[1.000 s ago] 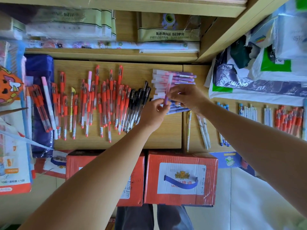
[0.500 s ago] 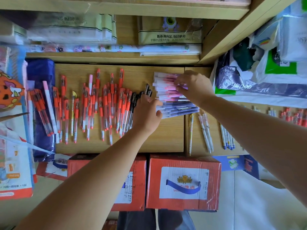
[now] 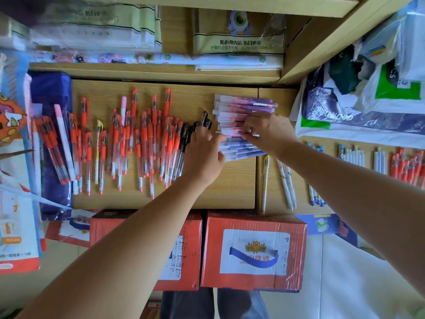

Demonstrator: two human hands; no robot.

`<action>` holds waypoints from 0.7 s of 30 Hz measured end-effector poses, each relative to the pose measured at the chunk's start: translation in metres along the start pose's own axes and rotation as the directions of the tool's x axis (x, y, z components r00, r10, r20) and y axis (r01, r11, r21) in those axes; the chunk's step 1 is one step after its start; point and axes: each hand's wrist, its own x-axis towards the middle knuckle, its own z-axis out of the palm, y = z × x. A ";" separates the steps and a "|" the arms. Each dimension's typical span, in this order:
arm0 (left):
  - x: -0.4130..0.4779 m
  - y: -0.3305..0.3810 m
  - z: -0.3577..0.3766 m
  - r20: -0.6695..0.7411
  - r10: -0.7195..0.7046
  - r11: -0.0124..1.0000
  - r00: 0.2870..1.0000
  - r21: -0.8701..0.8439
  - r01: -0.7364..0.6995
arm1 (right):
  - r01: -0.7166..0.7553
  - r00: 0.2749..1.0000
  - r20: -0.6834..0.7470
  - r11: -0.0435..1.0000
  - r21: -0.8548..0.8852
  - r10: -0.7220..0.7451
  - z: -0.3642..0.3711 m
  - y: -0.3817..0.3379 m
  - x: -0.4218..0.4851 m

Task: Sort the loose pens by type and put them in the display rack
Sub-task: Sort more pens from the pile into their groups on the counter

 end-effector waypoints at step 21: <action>-0.016 0.018 0.032 -0.057 0.155 0.931 0.986 0.343 -0.127 | 0.217 0.969 0.104 0.974 0.061 -0.223 0.019 0.019 -0.045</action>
